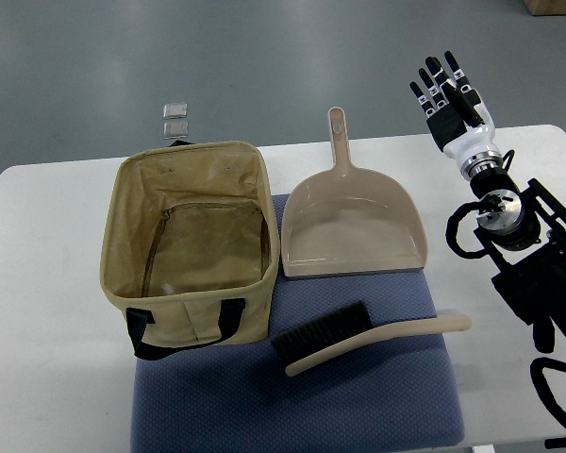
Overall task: Put pink broom in yellow bag with right hand
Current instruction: 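Move the right hand forward over the table toward the brush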
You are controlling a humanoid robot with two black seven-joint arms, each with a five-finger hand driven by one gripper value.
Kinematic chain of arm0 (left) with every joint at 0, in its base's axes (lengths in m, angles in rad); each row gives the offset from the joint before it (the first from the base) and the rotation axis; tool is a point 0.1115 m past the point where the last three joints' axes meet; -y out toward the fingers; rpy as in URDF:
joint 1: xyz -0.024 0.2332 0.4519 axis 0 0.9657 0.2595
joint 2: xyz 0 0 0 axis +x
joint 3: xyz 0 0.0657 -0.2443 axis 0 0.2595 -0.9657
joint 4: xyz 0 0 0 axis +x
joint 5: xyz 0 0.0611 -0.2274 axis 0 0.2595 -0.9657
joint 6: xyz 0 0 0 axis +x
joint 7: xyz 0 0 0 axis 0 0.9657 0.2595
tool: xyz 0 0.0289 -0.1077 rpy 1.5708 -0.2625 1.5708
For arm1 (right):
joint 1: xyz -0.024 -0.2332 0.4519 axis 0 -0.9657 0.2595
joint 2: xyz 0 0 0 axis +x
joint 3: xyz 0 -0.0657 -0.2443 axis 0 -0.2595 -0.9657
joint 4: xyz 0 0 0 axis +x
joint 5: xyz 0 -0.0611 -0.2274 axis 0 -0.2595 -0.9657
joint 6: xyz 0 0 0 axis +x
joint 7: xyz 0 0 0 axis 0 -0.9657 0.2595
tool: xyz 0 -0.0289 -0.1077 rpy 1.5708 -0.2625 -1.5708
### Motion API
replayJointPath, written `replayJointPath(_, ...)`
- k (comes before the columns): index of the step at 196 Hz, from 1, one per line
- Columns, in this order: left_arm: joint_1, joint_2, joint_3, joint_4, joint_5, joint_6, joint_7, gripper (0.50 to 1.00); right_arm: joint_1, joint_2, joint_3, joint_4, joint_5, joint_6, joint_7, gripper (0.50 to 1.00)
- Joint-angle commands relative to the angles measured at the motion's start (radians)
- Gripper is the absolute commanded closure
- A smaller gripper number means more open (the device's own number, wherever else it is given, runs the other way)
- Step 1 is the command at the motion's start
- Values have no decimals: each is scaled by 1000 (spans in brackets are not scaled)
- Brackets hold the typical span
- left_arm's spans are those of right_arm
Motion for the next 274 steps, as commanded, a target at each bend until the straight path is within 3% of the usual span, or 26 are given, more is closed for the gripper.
replayJointPath(1,0,0,0,1,1,1,1,500,2,-4,1,0,0,0,0,570)
replayJointPath(70,-1,0,-13,-11,1,5,1,500,21,-8,-17,6,-21,0,0,570)
replayJointPath(107,0,0,-10,-28,-1,-9,1,500,65,-114,-167,29,-154,-14,-8,570)
replayJointPath(157,-1,0,-7,-65,1,-9,1,500,246,-358,-569,150,-498,4,-175,570)
replayJointPath(186,-4,0,-7,-66,5,-12,1,500,422,-545,-859,296,-690,98,-218,570)
replayJointPath(230,-10,0,-7,-78,8,-12,1,500,679,-777,-1083,590,-687,266,-331,570)
replayJointPath(246,-10,0,-7,-78,8,-12,1,500,693,-855,-1108,722,-659,306,-362,570)
replayJointPath(274,-10,0,-9,-77,8,-12,1,500,680,-962,-1198,903,-590,302,-397,570)
